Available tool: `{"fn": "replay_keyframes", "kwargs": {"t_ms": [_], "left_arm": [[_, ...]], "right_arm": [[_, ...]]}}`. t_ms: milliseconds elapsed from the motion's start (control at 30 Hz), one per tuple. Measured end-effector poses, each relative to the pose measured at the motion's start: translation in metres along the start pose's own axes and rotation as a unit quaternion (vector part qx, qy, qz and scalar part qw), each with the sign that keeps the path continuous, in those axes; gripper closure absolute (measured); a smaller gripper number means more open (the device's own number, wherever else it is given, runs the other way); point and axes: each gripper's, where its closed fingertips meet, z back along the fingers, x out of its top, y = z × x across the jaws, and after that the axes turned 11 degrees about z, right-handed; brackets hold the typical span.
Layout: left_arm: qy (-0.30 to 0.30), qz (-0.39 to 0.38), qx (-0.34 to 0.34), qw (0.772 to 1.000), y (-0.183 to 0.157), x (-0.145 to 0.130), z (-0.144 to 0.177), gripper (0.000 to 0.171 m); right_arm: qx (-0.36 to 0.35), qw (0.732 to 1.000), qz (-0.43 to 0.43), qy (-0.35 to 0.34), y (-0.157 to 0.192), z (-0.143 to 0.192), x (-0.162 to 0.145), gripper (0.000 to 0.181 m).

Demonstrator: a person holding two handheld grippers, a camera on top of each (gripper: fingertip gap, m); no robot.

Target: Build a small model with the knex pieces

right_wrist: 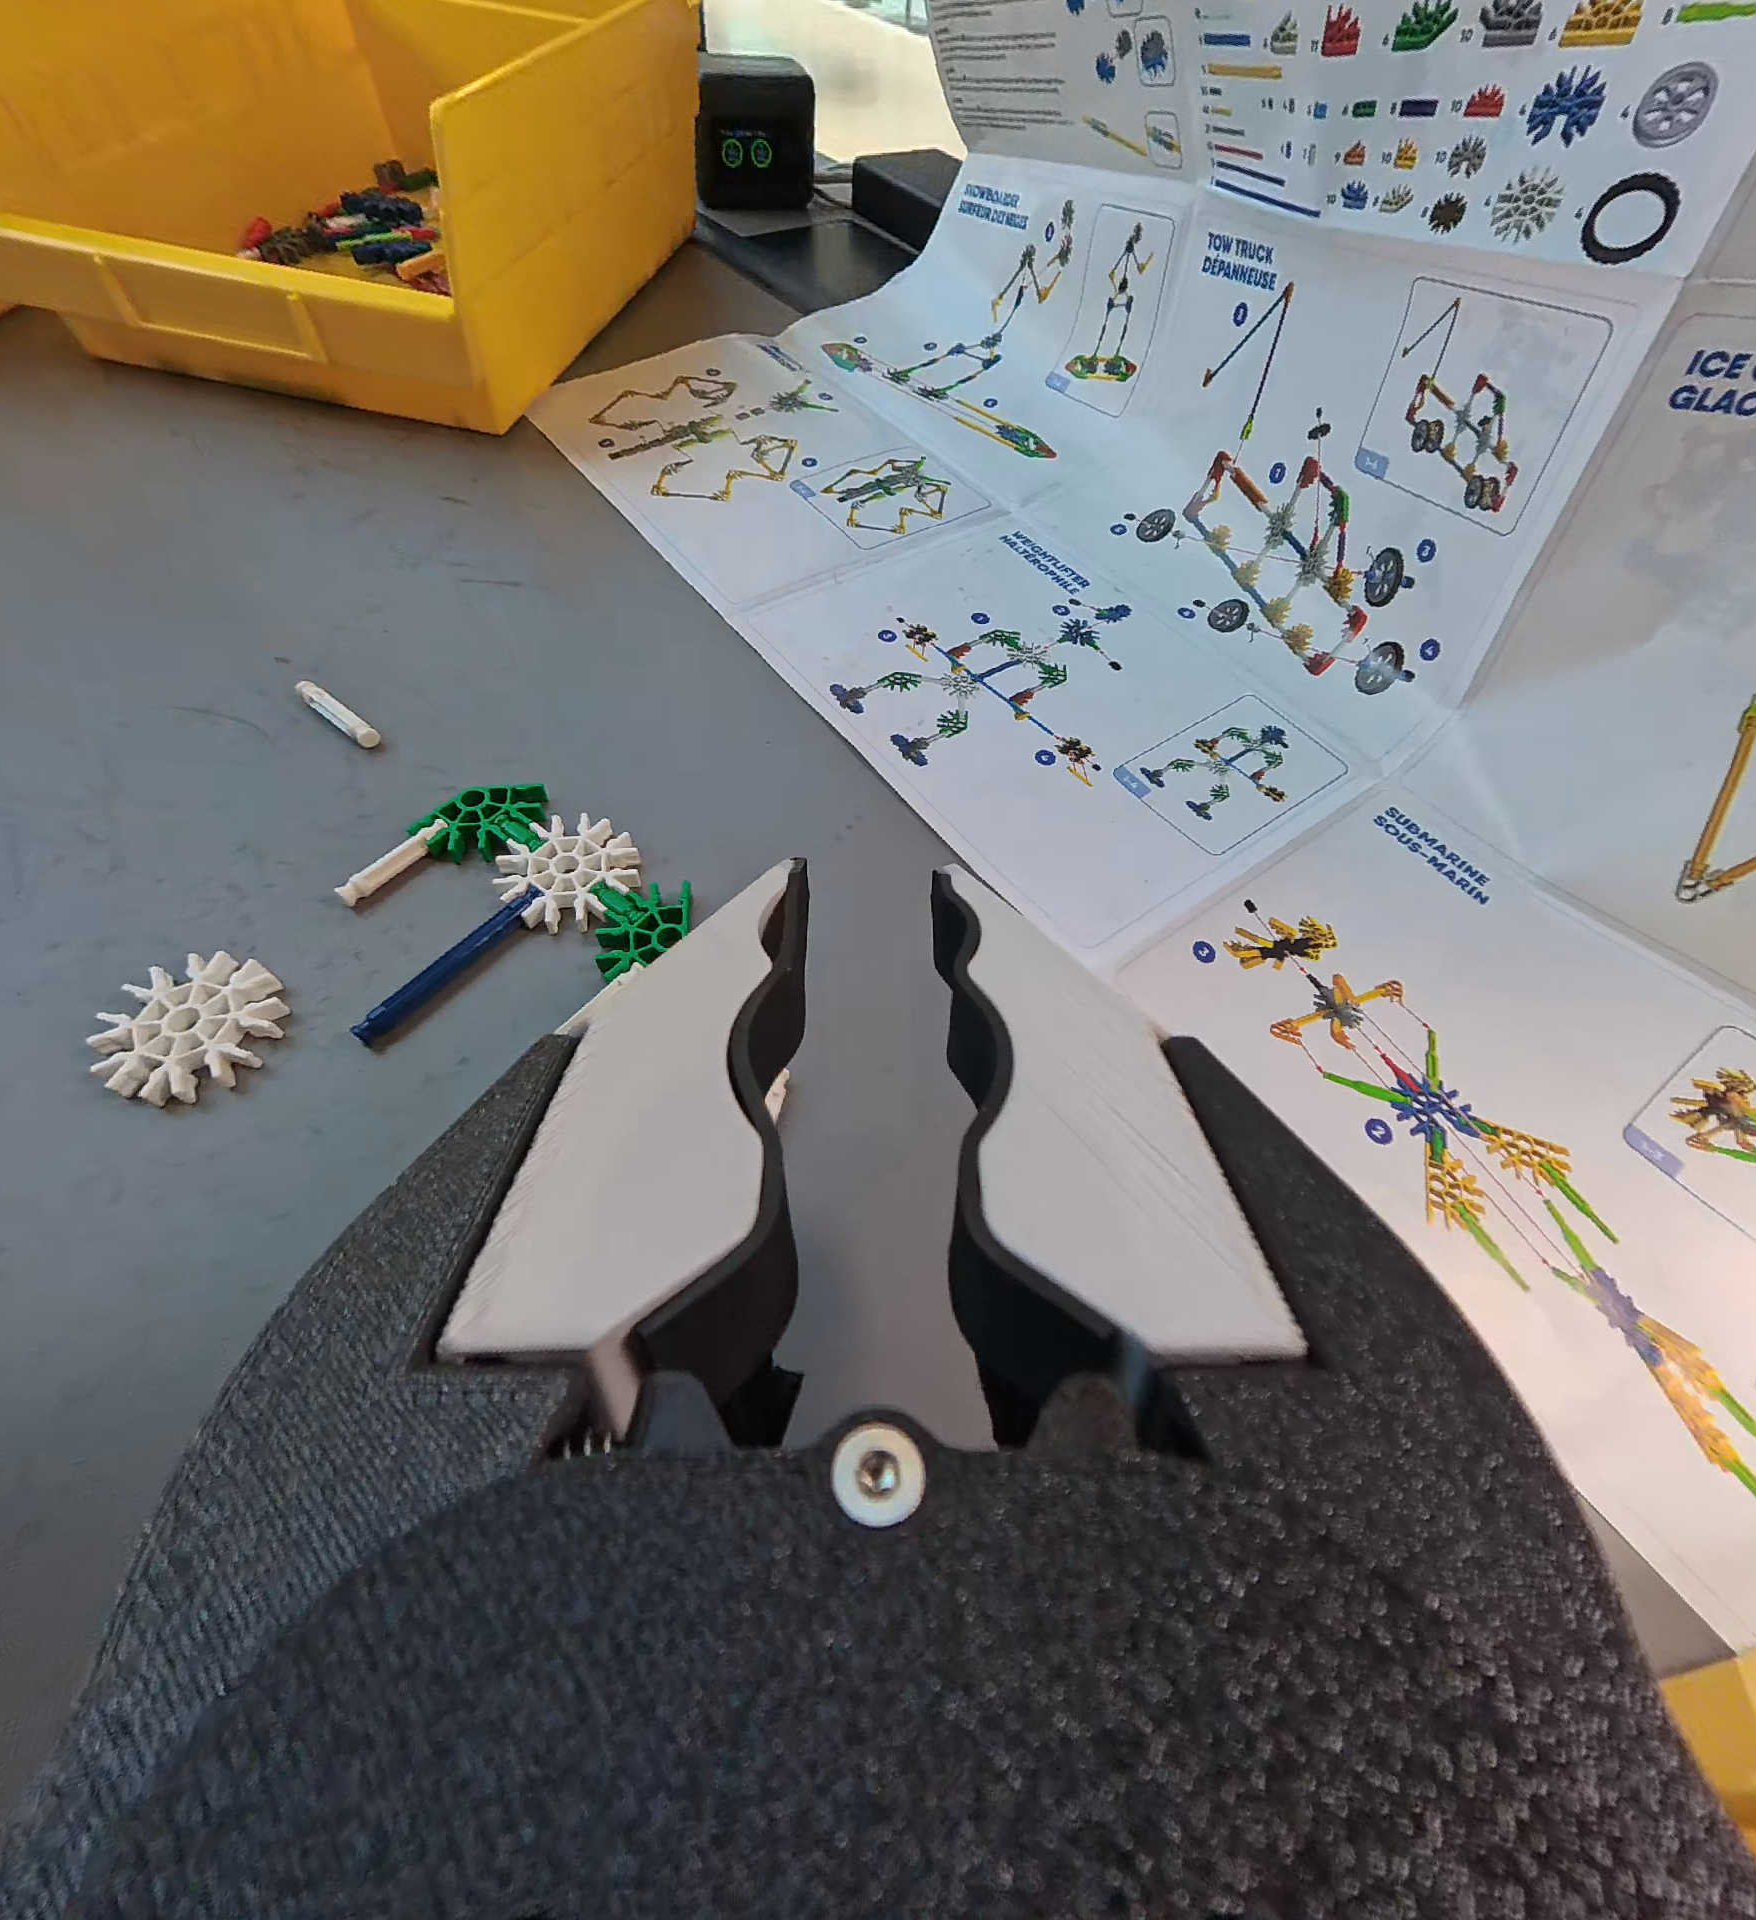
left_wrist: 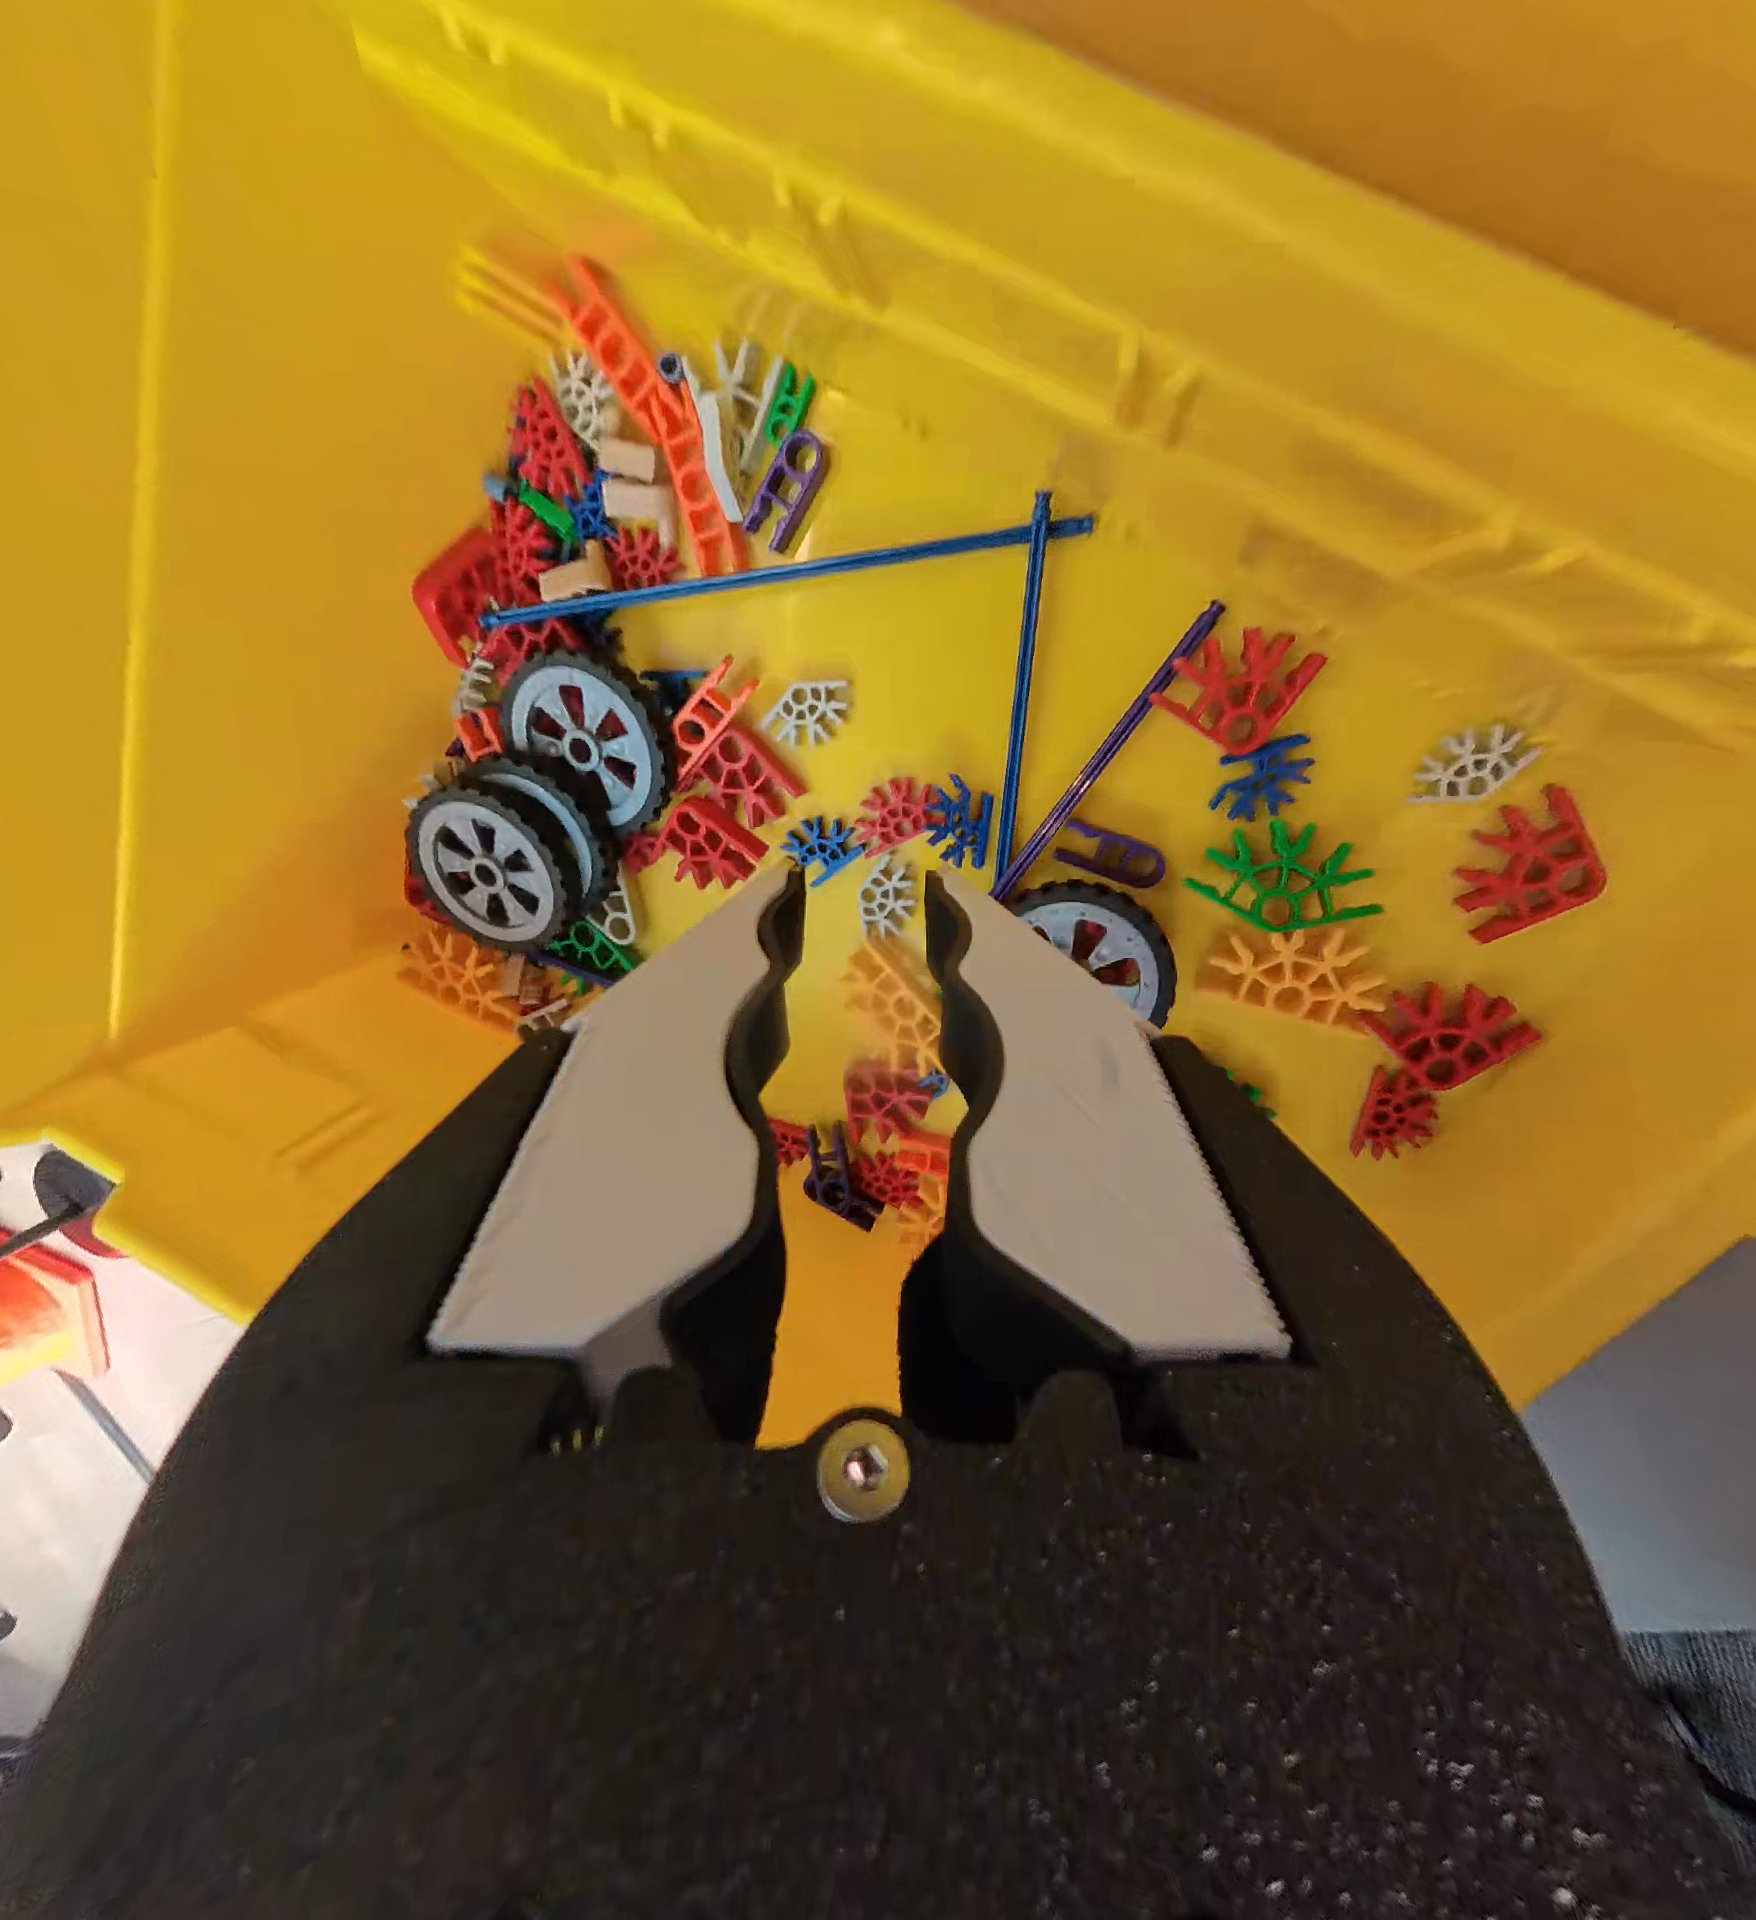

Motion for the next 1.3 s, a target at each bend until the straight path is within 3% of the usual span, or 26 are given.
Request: {"fn": "replay_keyframes", "kwargs": {"t_ms": [167, 267, 367, 500, 567, 667, 800, 933, 1000, 1100, 1167, 1300], "left_arm": [[0.037, -0.027, -0.059, 0.997, -0.024, -0.017, -0.004, 0.147], [0.015, -0.082, -0.114, 0.99, -0.06, -0.019, 0.002, 0.144], [0.01, -0.136, -0.102, 0.985, -0.076, -0.024, -0.005, 0.137], [0.009, -0.127, -0.115, 0.985, -0.081, -0.025, -0.014, 0.135], [0.014, -0.128, -0.12, 0.984, -0.082, -0.026, -0.017, 0.146], [0.006, -0.14, -0.111, 0.984, -0.081, -0.024, -0.012, 0.15], [-0.046, -0.137, -0.088, 0.986, -0.073, -0.01, 0.019, 0.151], [-0.134, -0.155, -0.047, 0.978, -0.08, 0.013, 0.085, 0.152], [-0.175, -0.191, -0.035, 0.965, -0.104, 0.025, 0.119, 0.152], [-0.22, -0.273, -0.091, 0.932, -0.185, 0.04, 0.145, 0.152], [-0.217, -0.335, -0.143, 0.906, -0.248, 0.041, 0.135, 0.152], [-0.175, -0.425, -0.227, 0.858, -0.348, 0.035, 0.084, 0.151]], "right_arm": [[0.002, 1.0, 0.009, 0.003, 0.003, -0.001, 0.0, 0.159], [0.004, 1.0, 0.012, 0.004, 0.004, -0.002, 0.0, 0.159], [0.008, 1.0, 0.015, 0.01, 0.006, -0.003, -0.002, 0.159], [0.004, 1.0, 0.026, 0.013, 0.008, -0.004, -0.002, 0.159], [0.003, 0.999, 0.03, 0.014, 0.008, -0.004, -0.002, 0.159], [0.002, 0.999, 0.032, 0.013, 0.009, -0.003, -0.002, 0.159], [0.002, 0.999, 0.03, 0.011, 0.009, -0.003, -0.002, 0.159], [0.004, 0.999, 0.03, 0.012, 0.009, -0.003, -0.002, 0.159], [0.003, 0.999, 0.03, 0.014, 0.009, -0.003, -0.002, 0.159], [0.004, 0.999, 0.03, 0.014, 0.009, -0.003, -0.002, 0.159], [0.004, 0.999, 0.031, 0.013, 0.009, -0.003, -0.002, 0.159], [0.004, 1.0, 0.021, 0.003, 0.007, 0.0, 0.0, 0.159]]}}
